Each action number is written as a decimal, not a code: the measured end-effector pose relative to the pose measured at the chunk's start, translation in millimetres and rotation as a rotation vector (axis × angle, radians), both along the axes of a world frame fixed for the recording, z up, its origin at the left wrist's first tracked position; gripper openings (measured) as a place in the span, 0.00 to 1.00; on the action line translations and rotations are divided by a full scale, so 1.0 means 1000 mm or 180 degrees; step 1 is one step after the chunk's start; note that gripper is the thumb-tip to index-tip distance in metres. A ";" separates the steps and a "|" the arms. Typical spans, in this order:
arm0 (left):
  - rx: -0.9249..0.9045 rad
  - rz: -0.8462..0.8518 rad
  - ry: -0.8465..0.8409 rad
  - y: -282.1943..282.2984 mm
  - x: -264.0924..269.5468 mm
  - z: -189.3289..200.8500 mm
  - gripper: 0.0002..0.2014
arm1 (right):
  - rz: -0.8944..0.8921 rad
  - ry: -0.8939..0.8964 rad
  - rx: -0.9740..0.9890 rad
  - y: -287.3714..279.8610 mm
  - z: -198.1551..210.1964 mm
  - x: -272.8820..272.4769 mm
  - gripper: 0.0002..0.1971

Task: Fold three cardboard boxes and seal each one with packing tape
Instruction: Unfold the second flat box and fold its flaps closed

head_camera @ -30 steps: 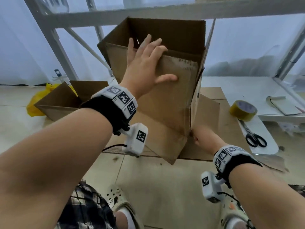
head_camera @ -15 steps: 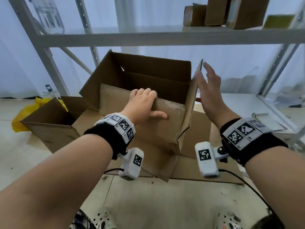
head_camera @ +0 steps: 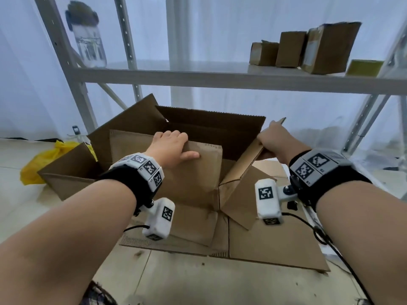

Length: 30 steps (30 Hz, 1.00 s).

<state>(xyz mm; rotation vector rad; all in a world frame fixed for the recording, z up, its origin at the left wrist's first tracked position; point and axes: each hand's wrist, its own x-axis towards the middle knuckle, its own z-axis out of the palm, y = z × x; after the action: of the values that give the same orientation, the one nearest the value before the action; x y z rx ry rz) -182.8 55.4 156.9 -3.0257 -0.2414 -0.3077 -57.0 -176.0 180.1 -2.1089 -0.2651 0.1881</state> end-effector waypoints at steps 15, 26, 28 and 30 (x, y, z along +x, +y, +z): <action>-0.1175 -0.0740 0.0319 -0.033 0.004 0.016 0.36 | 0.0563 -0.2032 -0.2313 0.026 0.016 0.016 0.18; -0.0651 -0.0774 0.0643 -0.094 0.037 0.034 0.29 | 0.0428 -0.1634 -0.2334 0.032 0.018 0.044 0.14; -0.1003 -0.0714 0.0863 -0.091 0.037 0.031 0.24 | 0.0380 -0.1644 -0.2190 0.027 0.019 0.047 0.14; -0.1608 -0.0603 0.1099 -0.085 0.033 0.028 0.21 | 0.0268 -0.1607 -0.2036 0.022 0.018 0.051 0.12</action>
<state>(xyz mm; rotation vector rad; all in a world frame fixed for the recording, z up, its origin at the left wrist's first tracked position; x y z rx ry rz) -149.4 -29.7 184.6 -3.5278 -0.0004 0.3179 -5.8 -154.2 197.7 -2.7631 -0.6625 -0.2537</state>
